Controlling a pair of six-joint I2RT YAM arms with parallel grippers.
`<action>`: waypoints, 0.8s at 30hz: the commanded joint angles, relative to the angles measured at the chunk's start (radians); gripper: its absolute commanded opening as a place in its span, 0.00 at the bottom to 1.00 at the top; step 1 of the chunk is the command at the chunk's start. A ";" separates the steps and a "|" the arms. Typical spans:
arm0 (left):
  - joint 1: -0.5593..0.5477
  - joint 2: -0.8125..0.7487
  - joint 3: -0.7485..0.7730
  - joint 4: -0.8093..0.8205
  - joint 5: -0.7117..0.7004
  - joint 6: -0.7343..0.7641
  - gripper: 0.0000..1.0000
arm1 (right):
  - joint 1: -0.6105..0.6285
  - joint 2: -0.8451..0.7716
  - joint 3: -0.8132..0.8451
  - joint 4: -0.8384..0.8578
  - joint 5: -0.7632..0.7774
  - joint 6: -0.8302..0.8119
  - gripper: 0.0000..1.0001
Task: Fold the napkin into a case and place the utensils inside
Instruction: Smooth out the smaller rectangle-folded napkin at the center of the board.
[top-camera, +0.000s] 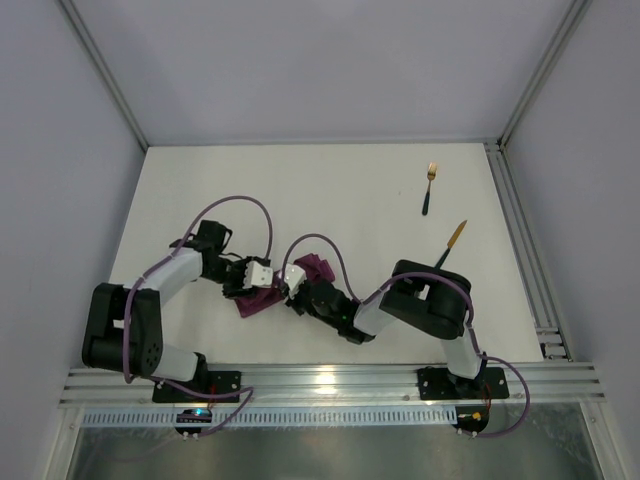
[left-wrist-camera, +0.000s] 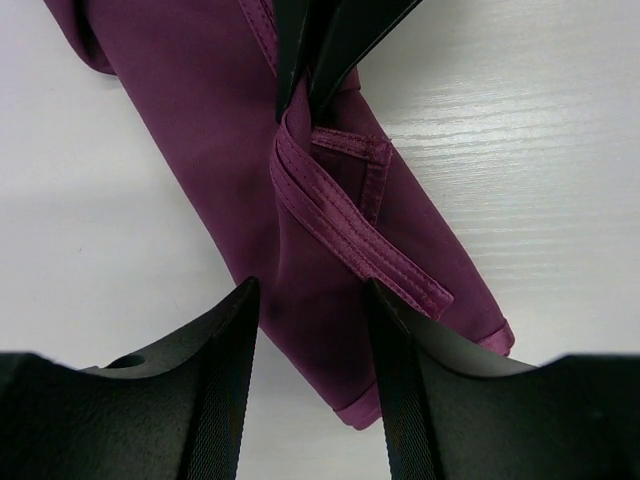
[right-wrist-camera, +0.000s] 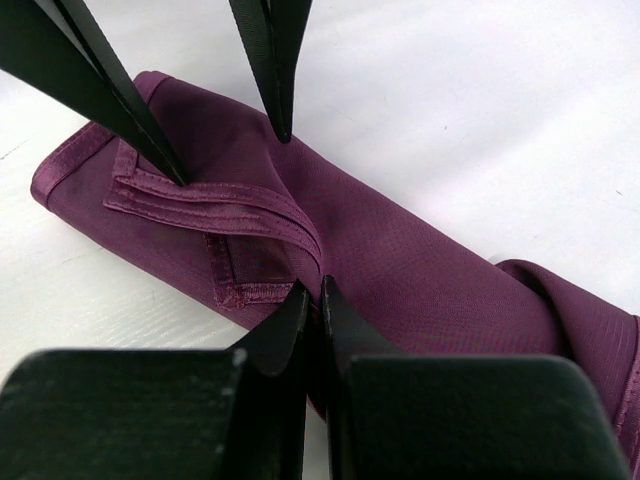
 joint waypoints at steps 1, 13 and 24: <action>-0.021 0.025 0.016 0.060 -0.007 0.008 0.49 | -0.008 -0.030 0.019 0.079 -0.009 0.024 0.05; -0.085 0.050 -0.047 0.292 -0.097 -0.095 0.22 | -0.016 -0.045 0.002 0.125 -0.055 0.021 0.04; -0.096 -0.085 -0.151 0.537 -0.175 -0.336 0.00 | -0.022 -0.087 -0.022 0.116 -0.064 0.041 0.18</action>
